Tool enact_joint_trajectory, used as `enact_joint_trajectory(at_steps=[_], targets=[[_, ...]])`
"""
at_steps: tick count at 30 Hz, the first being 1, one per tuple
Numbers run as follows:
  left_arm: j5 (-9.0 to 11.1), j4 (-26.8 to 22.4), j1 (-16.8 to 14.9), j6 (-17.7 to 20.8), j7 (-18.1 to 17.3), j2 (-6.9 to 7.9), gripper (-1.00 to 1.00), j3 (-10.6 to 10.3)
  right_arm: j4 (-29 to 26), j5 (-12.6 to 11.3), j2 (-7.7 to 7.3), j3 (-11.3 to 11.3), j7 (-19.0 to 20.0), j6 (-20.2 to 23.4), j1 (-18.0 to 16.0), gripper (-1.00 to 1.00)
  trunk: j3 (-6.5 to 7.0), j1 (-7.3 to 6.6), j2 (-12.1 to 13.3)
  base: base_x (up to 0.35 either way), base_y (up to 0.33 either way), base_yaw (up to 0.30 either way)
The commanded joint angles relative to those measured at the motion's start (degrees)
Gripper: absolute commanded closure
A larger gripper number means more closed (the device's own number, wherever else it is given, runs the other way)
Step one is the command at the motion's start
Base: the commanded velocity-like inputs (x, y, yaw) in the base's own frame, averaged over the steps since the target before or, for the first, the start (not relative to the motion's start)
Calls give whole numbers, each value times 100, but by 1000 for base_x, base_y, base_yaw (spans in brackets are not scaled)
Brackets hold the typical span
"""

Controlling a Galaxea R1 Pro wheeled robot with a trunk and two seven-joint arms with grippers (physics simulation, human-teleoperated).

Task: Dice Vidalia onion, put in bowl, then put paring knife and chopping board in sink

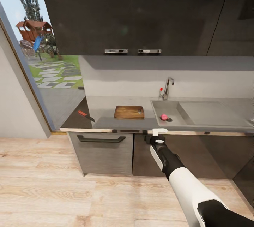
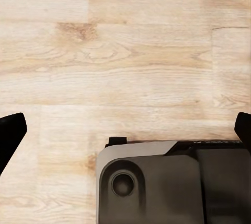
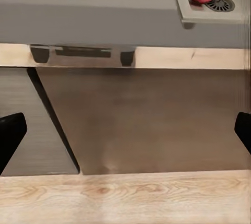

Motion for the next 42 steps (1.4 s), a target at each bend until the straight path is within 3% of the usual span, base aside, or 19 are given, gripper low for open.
enact_joint_trajectory(at_steps=[1,42], targets=[[1,-8,1,-9,-3,1,-100,-3,-14,-29,-8,29,-45,34,-5,-100,-11,4,-12,0,0,-175],[1,-8,1,-9,-3,4,-100,-3,-82,-26,-15,25,-66,34,-5,-100,73,4,-12,0,0,-269]])
